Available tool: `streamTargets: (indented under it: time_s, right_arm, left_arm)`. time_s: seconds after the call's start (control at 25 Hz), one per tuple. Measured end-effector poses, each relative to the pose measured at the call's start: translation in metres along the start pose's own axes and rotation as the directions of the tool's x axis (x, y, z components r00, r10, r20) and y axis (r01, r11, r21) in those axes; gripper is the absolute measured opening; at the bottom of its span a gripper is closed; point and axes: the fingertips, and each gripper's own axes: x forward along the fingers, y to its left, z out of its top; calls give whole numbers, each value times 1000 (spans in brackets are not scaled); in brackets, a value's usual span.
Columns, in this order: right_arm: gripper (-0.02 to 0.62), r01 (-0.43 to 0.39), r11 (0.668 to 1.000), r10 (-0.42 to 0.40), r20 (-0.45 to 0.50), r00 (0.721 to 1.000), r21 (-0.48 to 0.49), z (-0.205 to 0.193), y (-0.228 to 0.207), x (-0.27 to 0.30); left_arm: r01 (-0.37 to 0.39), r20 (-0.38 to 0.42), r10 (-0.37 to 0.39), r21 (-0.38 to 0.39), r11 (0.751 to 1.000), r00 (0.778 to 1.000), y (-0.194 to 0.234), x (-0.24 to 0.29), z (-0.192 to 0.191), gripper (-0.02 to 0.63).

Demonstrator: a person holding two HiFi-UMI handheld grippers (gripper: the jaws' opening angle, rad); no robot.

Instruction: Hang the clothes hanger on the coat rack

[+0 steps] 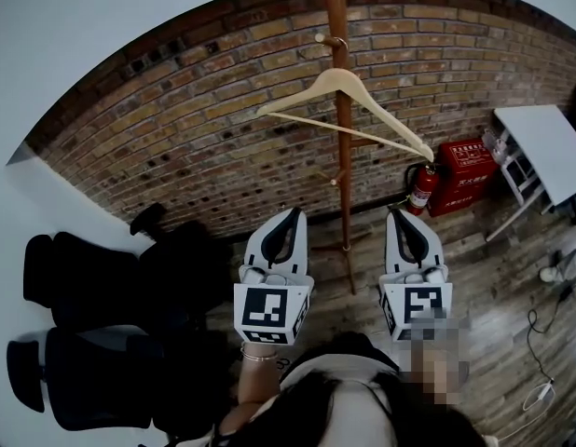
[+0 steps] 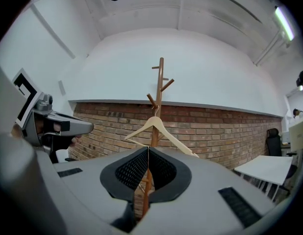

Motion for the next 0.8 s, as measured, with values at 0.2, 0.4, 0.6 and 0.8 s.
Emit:
streamTargets:
  time_s: [0.2,0.4,0.6,0.8]
  right_arm:
    - [38,31,999,-31,-26,999,18,2,15,-5]
    - [38,53,998,-52,-45,998,26,3,34,-19]
    - [38,64,997,-61,-87,994,40,-6,51,-39]
    - [38,63,998,-61,-90,994,14,-4,73,-65]
  left_arm:
    - [8,-25,-9,-38,999,1000,12,-15,-7,11]
    - [18,-45,-21,-55,998,999,23,-36,-13,11]
    - [29,-49,-33,-81,996,998,20,-61,-17,11]
    - [42,-62,-47,-91,995,997,19,-91,-24,11]
